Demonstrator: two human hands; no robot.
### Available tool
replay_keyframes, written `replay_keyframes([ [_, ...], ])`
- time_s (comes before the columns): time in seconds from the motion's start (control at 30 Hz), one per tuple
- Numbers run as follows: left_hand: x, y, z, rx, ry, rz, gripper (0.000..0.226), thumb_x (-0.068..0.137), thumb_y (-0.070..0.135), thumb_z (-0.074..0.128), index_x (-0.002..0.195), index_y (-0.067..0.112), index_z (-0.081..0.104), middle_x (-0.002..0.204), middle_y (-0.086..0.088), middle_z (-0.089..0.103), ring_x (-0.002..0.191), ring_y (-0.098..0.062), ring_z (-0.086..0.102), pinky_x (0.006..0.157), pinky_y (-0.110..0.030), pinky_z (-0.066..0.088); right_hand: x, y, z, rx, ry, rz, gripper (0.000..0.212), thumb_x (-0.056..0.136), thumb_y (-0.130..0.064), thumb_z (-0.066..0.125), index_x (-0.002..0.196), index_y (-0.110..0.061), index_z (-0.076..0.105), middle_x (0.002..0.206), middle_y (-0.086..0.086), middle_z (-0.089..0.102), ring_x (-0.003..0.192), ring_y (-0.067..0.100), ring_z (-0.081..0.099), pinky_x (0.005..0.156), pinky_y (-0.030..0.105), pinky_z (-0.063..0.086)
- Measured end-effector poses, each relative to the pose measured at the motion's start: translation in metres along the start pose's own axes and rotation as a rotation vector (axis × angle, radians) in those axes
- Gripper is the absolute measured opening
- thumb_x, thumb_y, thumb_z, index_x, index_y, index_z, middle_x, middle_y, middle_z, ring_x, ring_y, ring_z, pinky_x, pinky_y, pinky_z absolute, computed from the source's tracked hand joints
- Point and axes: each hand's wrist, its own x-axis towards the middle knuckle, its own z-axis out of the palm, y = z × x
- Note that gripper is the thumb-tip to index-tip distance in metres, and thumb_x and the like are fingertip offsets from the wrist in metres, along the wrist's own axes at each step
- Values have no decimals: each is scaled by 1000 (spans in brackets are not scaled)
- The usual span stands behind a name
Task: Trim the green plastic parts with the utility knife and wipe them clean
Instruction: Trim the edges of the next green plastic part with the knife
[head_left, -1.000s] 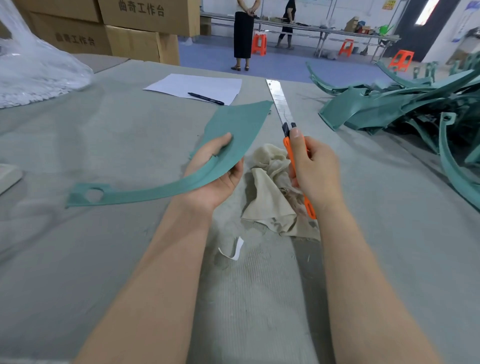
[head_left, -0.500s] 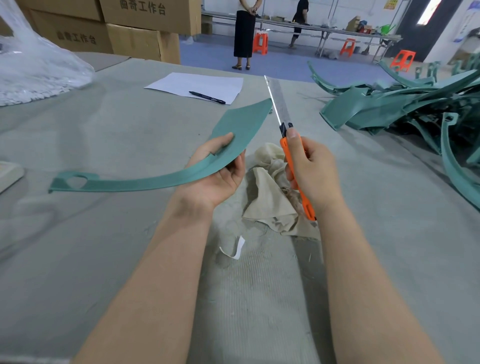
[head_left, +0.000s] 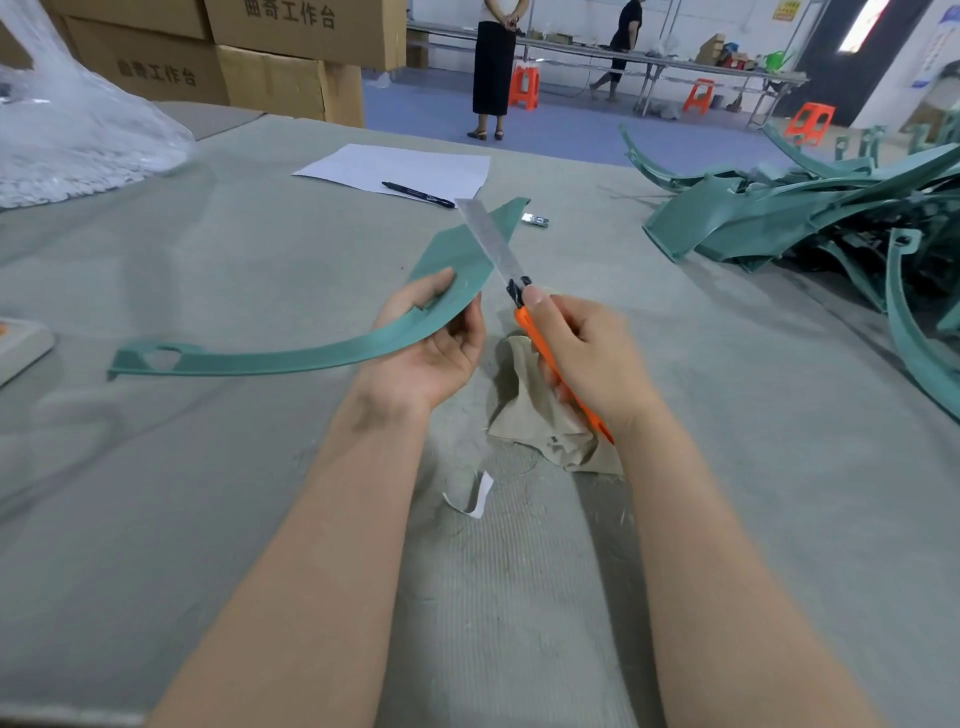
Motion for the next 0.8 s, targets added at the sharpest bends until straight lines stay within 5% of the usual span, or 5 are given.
replay_keyframes([
  [0.2, 5, 2, 0, -69, 64, 76, 22, 92, 8, 51, 71, 4, 58, 64, -6, 60, 55, -16, 58, 45, -18, 50, -6, -12, 14, -80, -161, -88, 52, 97, -48, 46, 69, -5, 57, 48, 4, 48, 42, 8, 46, 46, 28, 41],
  [0.37, 7, 10, -9, -136, -18, 68, 33, 96, 12, 50, 68, 2, 62, 61, -10, 63, 47, -19, 61, 44, -20, 51, -10, -23, 20, -31, -301, -106, 45, 96, -49, 47, 55, -33, 56, 43, -7, 48, 38, 5, 46, 41, 21, 40],
  [0.53, 4, 5, -3, -32, 20, 94, 20, 91, 9, 58, 72, 6, 62, 63, -5, 64, 54, -14, 61, 50, -18, 53, -3, -18, 4, 89, -26, -21, 42, 99, -46, 44, 67, -21, 56, 48, 2, 53, 41, 13, 50, 44, 24, 42],
  [0.7, 2, 1, 1, 69, 9, 94, 10, 90, 10, 61, 81, 11, 60, 70, -1, 64, 57, -11, 60, 51, -15, 51, 6, -7, -9, 163, 141, 39, 23, 103, -30, 39, 87, -30, 56, 65, 2, 57, 49, 9, 53, 49, 21, 46],
  [0.8, 1, 0, 3, 109, -14, 80, 6, 90, 10, 61, 85, 13, 60, 74, 0, 63, 58, -10, 59, 50, -15, 50, 10, -2, -10, 74, 252, 47, 27, 101, -39, 40, 81, -29, 54, 66, -3, 55, 60, 16, 53, 60, 36, 52],
])
